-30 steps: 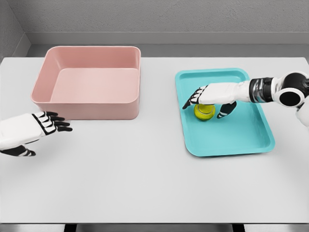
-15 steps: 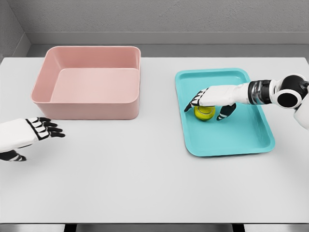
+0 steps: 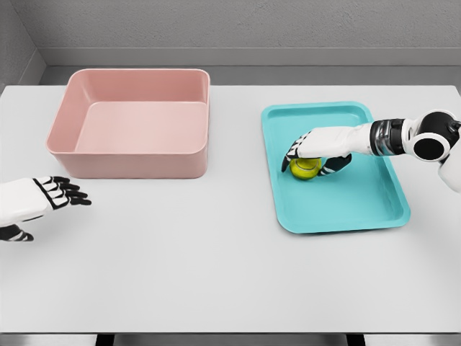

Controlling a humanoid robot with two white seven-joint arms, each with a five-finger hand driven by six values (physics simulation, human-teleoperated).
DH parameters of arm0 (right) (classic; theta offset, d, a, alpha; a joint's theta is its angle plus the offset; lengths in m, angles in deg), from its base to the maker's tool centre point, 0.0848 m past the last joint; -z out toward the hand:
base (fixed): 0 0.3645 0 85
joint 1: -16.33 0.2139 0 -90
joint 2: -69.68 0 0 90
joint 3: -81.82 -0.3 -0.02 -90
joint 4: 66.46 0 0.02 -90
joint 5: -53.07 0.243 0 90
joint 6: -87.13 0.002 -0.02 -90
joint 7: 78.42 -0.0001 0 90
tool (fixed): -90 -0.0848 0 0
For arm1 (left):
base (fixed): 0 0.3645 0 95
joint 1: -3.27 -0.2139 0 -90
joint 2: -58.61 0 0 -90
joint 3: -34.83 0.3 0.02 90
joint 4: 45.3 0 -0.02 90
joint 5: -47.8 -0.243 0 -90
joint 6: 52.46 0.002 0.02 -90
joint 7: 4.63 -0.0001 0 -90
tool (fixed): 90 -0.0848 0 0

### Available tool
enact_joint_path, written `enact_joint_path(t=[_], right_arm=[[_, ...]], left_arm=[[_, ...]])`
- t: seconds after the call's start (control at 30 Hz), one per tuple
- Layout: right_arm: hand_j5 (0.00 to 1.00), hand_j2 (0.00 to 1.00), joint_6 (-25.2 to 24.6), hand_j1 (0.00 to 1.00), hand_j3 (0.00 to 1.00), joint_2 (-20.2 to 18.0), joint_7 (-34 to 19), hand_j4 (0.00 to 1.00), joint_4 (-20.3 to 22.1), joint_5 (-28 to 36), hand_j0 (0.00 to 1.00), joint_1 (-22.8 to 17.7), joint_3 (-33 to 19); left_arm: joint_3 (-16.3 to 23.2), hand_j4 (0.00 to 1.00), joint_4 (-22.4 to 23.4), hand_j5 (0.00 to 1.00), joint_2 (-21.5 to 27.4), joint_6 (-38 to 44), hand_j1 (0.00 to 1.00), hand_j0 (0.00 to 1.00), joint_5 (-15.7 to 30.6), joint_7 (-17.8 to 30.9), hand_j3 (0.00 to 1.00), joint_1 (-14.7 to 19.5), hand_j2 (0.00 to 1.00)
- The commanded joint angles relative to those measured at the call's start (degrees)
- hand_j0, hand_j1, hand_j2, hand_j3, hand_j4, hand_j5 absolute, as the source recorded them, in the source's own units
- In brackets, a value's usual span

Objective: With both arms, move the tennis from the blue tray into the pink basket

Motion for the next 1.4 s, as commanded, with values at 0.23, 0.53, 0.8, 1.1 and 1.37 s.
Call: enact_joint_path(t=[0.23, 0.53, 0.8, 1.1, 1.37], right_arm=[[0.64, 0.64, -0.11, 0.64, 0.64, 0.0, 0.01, 0.64, 0.15, 0.28, 0.64, 0.09, -0.12], [0.61, 0.61, -0.11, 0.61, 0.61, -0.09, 0.01, 0.61, 0.85, 0.46, 0.61, 0.35, -0.47], [0.59, 0.59, -0.11, 0.59, 0.59, -0.18, 0.01, 0.59, 0.85, 0.72, 0.59, 1.41, -0.82], [0.56, 0.56, -0.11, 0.56, 0.56, -0.35, 0.01, 0.56, 3.4, 0.9, 0.56, 2.29, -0.91], [0.56, 0.56, -0.11, 0.56, 0.56, -2.46, 0.01, 0.56, 6.38, 0.99, 0.56, 2.64, -1.96]], left_arm=[[0.03, 1.0, -0.05, 1.0, -0.22, 0.06, 1.0, 1.0, 0.5, 0.02, 1.0, 0.0, 1.0], [0.03, 1.0, -0.05, 1.0, -0.3, 0.06, 1.0, 1.0, 0.94, -0.07, 1.0, -0.09, 1.0], [0.03, 1.0, 0.03, 1.0, -0.31, 0.06, 1.0, 1.0, 0.94, 0.02, 1.0, -0.09, 1.0], [0.03, 1.0, 0.03, 1.0, -0.83, 0.06, 1.0, 1.0, 0.67, 0.02, 1.0, 0.0, 1.0], [0.12, 1.0, 0.03, 1.0, -0.83, 0.06, 1.0, 1.0, 0.85, -0.07, 1.0, 0.0, 1.0]])
